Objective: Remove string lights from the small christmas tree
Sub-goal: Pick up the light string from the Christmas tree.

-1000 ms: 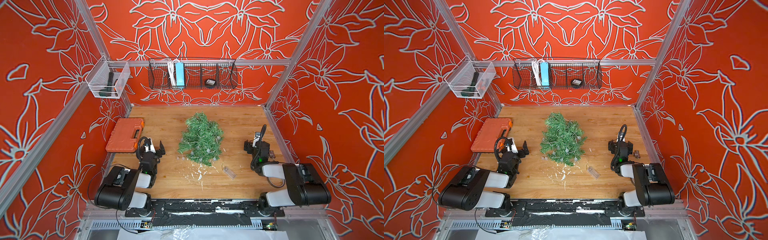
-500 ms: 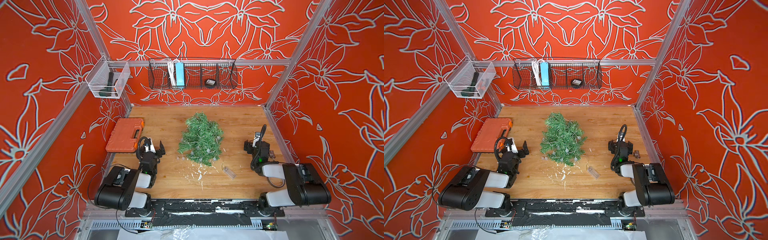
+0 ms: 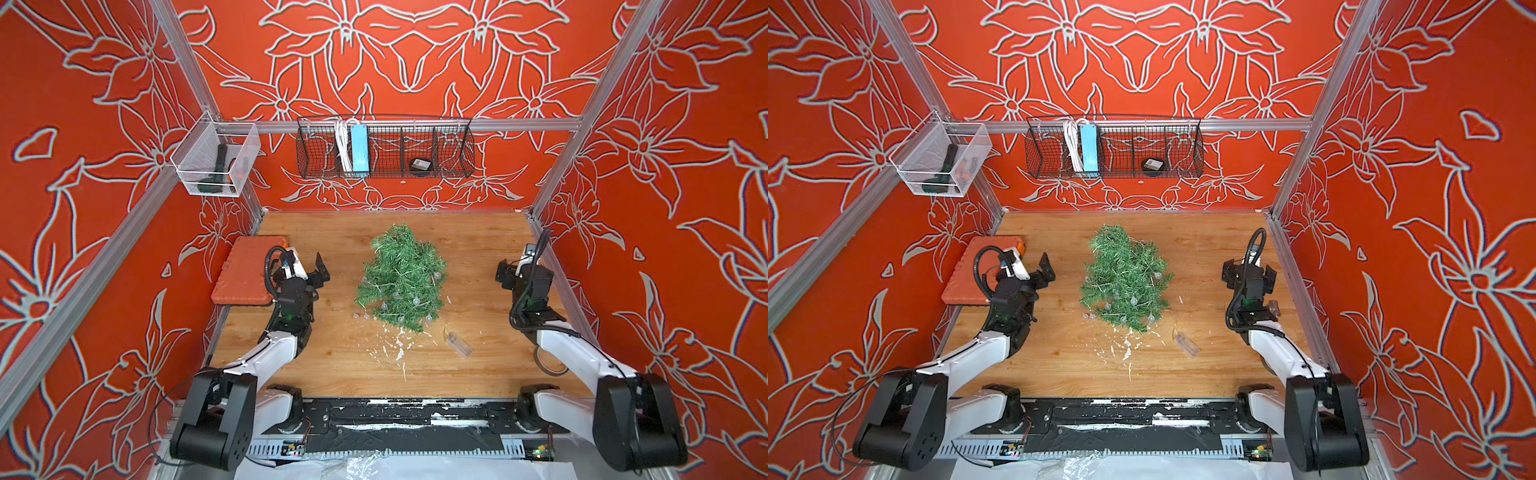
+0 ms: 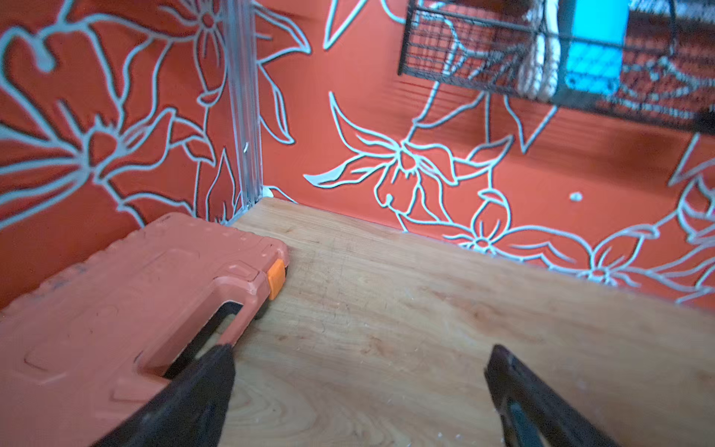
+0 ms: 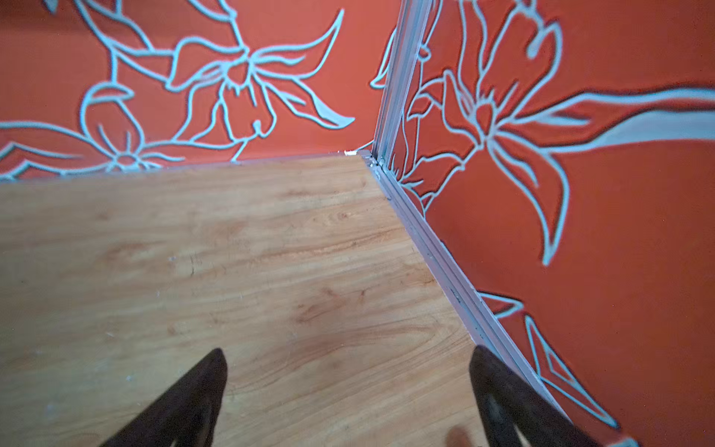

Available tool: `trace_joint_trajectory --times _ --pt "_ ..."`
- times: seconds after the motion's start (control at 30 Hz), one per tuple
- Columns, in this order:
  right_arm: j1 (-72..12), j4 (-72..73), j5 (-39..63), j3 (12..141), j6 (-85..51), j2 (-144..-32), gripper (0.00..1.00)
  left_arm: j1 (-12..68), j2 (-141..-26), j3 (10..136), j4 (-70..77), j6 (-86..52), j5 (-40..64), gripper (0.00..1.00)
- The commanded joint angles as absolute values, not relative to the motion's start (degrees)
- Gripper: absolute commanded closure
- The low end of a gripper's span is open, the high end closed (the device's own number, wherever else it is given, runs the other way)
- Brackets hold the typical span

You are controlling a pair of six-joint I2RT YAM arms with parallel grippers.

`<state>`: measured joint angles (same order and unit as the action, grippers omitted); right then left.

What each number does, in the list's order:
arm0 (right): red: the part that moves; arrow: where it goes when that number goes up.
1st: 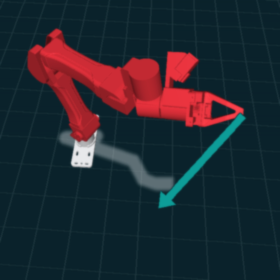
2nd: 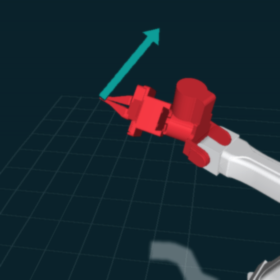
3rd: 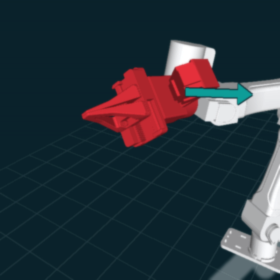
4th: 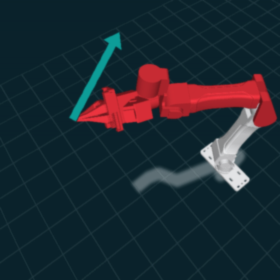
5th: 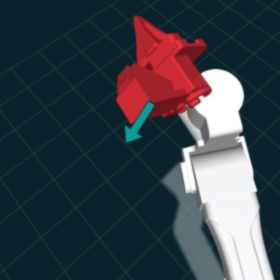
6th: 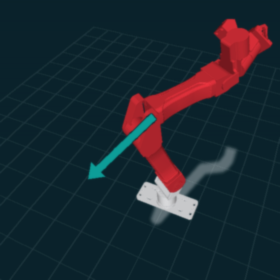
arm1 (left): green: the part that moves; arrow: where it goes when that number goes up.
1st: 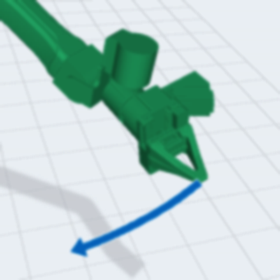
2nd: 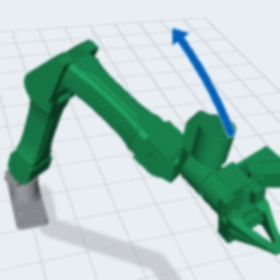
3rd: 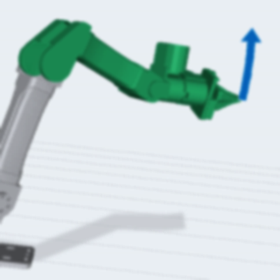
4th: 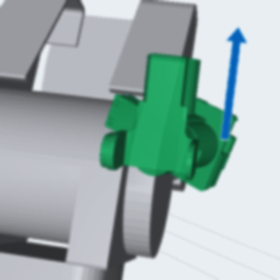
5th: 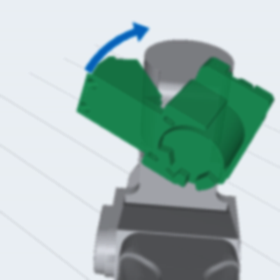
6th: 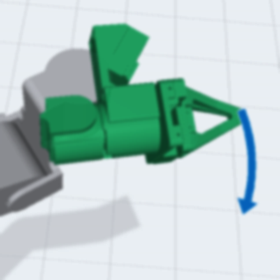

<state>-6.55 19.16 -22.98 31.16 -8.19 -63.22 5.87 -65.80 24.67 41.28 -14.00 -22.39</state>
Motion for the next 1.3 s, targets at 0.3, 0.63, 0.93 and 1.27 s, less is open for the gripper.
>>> trace_joint_trajectory --times 0.3,0.63,0.93,1.27 --pt "-5.7 1.2 -3.6 31.3 -45.6 -52.5 0.02 -1.4 -51.7 32.5 17.1 -51.2 -2.8 0.01" --pt "-20.5 -24.5 10.0 37.9 -33.0 -36.3 0.07 13.5 -57.1 50.9 -7.1 -34.9 2.1 0.05" --pt "-34.8 -26.2 17.3 43.1 -25.6 -38.2 0.33 16.0 -49.2 47.4 -9.4 -33.7 12.9 0.08" --pt "-40.2 -23.8 18.1 52.1 -24.4 -49.1 0.5 16.1 -49.6 47.8 -12.0 -32.4 16.8 0.09"
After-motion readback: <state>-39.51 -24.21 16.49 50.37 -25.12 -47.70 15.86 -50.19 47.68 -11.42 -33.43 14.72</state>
